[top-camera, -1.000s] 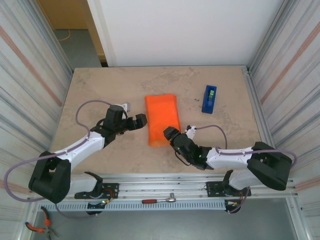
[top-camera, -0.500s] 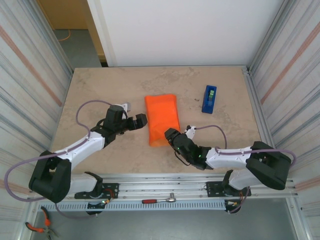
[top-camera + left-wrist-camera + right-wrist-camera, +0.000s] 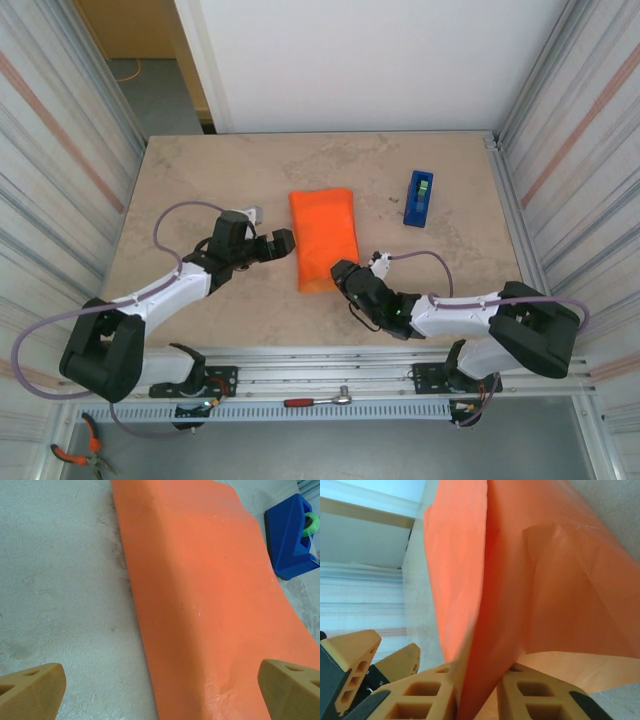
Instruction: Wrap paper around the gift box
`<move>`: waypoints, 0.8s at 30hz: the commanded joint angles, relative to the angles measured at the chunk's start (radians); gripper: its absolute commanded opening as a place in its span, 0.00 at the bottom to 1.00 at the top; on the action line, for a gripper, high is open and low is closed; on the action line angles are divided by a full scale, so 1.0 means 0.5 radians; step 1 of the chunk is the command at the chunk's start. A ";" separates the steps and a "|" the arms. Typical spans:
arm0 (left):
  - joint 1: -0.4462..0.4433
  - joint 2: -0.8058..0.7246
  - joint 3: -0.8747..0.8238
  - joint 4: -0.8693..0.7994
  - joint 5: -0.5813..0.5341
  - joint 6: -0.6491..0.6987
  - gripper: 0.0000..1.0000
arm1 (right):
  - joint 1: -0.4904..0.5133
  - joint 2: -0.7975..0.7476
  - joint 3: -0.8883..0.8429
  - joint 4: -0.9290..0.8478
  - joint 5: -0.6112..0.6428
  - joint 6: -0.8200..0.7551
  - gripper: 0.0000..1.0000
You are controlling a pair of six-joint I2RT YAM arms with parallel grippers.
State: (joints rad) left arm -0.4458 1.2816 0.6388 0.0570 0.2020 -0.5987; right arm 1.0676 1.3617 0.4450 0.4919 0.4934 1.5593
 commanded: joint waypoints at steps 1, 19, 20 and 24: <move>0.008 0.006 -0.011 0.021 0.032 0.051 0.99 | 0.000 0.042 0.057 -0.027 0.000 -0.005 0.18; 0.008 -0.020 0.008 -0.027 -0.041 0.050 0.99 | -0.110 0.003 0.207 -0.180 -0.421 -0.185 0.40; 0.011 -0.023 0.014 -0.033 -0.042 0.050 0.99 | -0.120 -0.027 0.231 -0.236 -0.465 -0.219 0.43; 0.020 -0.036 0.026 -0.037 0.003 0.056 0.99 | -0.190 -0.215 0.295 -0.526 -0.589 -0.328 0.55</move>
State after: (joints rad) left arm -0.4438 1.2812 0.6388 0.0525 0.2008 -0.5945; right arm 0.9993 1.3289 0.5529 0.3607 0.2623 1.4670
